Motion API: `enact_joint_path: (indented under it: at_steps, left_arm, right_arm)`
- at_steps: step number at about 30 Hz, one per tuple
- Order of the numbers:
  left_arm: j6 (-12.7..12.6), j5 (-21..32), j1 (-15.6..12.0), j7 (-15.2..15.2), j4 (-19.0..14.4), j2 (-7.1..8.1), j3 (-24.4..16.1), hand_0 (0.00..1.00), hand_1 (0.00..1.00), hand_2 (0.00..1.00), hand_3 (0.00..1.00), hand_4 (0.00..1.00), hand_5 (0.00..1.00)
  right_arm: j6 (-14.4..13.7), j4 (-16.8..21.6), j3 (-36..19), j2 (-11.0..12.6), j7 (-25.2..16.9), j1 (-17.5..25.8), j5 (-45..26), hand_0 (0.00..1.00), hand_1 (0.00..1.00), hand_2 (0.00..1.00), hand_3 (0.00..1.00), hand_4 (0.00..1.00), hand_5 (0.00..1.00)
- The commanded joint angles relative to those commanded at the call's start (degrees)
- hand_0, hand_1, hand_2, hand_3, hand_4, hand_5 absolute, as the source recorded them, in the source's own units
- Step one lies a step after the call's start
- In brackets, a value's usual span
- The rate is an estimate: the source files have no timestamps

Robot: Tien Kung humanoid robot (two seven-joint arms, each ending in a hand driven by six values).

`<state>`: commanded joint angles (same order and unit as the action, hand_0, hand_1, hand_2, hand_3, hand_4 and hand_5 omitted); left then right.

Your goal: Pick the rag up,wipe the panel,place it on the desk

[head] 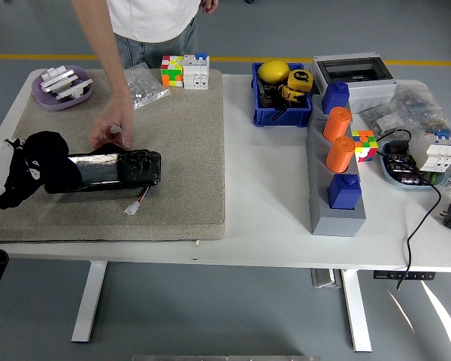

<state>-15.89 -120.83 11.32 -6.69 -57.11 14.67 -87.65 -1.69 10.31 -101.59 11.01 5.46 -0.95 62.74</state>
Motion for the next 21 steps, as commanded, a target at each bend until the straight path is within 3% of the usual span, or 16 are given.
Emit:
enact_joint_path:
  at_steps: [14, 21]
  left_arm:
    - [-0.5, 0.4, -0.2, 0.0, -3.3, -1.13, 5.1, 0.252, 0.239, 0.769, 0.488, 0.002, 0.002]
    - [-0.2, 0.3, 0.7, 0.2, -3.4, -1.65, 8.9, 0.251, 0.240, 0.763, 0.489, 0.002, 0.002]
  right_arm:
    - [0.1, 0.0, 0.4, 0.2, 0.0, 0.1, -0.2, 0.766, 0.648, 0.677, 0.584, 0.998, 0.489]
    - [0.2, 0.0, 0.1, 0.4, -0.1, 0.1, 0.1, 0.766, 0.648, 0.677, 0.584, 0.998, 0.491]
